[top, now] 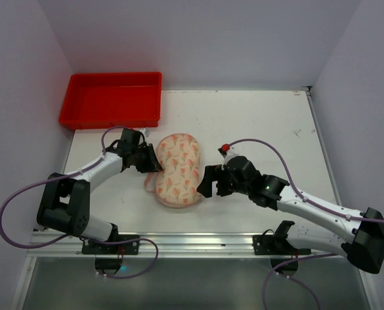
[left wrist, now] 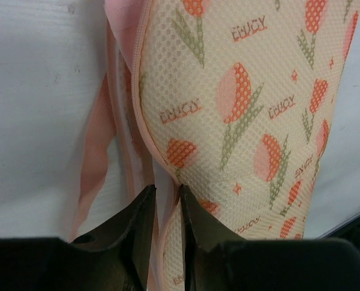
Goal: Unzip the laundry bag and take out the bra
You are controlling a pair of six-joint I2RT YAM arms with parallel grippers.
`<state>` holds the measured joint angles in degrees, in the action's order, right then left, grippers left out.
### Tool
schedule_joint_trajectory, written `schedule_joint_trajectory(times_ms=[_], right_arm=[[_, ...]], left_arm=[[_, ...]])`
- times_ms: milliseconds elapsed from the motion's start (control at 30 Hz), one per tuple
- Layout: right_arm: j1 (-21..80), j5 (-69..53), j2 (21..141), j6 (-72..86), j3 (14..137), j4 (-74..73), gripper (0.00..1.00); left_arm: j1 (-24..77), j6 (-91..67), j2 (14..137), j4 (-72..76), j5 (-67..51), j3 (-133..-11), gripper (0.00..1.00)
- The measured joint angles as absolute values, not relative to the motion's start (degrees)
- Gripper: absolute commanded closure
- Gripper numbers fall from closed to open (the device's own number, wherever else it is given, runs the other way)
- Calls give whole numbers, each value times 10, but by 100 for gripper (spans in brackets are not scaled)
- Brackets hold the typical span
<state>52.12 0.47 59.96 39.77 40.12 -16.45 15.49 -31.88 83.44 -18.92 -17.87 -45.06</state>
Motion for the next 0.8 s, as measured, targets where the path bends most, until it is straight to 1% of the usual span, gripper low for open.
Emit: schedule_joint_trajectory(times_ms=[100,167,200,267,300,433,567,700,800], right_arm=[[521,5,600,399,397,-163,10],[521,5,599,399,395,-161,10],[521,5,599,400,394,-160,10],[521,5,599,401,393,-158,10],[521,5,598,401,392,-158,10],[521,5,596,401,392,-159,10],[521,5,582,401,392,-164,10],[521,14,546,400,392,-178,10],[521,32,504,400,392,-195,10]], left_arm=[[155,-319,834,-178,-192,-446,78],[155,-319,834,-173,-197,-442,84],[155,-319,834,-172,-199,-441,90],[155,-319,834,-170,-203,-439,98],[155,-320,834,-169,-204,-438,100],[155,-319,830,-171,-208,-438,100],[155,-319,793,-195,-208,-448,100],[156,-321,750,-210,-225,-503,100],[174,-325,747,-210,-242,-562,100]])
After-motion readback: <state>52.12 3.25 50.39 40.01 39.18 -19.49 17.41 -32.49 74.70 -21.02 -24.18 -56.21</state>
